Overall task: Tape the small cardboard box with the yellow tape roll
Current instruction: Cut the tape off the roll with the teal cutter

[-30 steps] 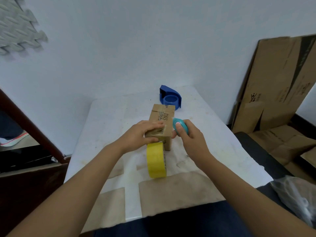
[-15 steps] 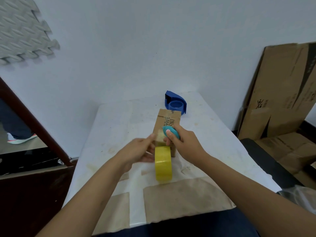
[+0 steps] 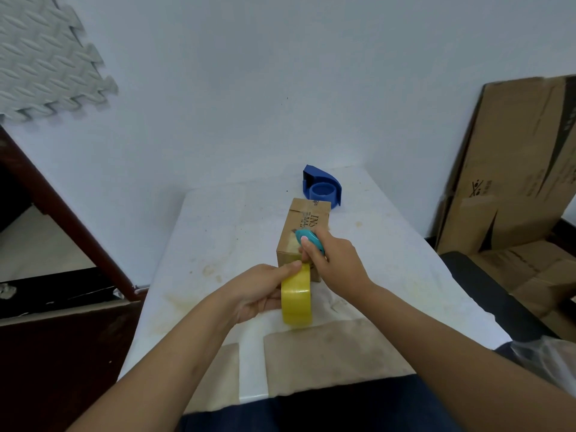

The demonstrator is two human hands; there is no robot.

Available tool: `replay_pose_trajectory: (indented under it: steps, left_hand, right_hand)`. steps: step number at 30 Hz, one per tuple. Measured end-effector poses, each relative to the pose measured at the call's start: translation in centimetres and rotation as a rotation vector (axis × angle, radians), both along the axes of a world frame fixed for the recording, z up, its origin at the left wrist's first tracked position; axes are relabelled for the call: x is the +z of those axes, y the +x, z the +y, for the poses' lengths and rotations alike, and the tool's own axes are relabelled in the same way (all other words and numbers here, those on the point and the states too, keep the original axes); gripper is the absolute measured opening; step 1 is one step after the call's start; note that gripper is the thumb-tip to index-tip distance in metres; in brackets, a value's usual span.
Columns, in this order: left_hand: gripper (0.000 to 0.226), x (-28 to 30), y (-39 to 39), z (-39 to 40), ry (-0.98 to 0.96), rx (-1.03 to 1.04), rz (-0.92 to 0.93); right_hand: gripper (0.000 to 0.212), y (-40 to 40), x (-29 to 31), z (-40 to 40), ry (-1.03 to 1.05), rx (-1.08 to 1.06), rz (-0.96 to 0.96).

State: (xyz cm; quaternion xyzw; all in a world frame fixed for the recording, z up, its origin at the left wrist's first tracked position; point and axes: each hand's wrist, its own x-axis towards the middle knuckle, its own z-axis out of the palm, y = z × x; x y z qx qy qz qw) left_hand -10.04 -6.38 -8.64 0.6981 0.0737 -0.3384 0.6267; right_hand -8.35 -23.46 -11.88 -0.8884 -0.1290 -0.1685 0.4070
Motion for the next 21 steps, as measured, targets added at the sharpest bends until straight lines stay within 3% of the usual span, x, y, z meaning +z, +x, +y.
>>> replay_pose_trajectory:
  steps: [5,13,21]
  left_hand:
    - [0.054,0.1,0.2,0.2,0.054,-0.047,-0.005]
    - [0.061,0.4,0.7,0.7,0.116,-0.075,-0.002]
    - [0.053,0.6,-0.3,0.7,0.165,-0.085,0.012]
  right_hand:
    - [0.031,-0.1,-0.7,0.1,-0.146,-0.016,-0.056]
    - [0.031,-0.3,-1.1,0.4,-0.215,-0.037,-0.119]
    - [0.034,-0.1,-0.9,0.5,-0.238,-0.08,-0.127]
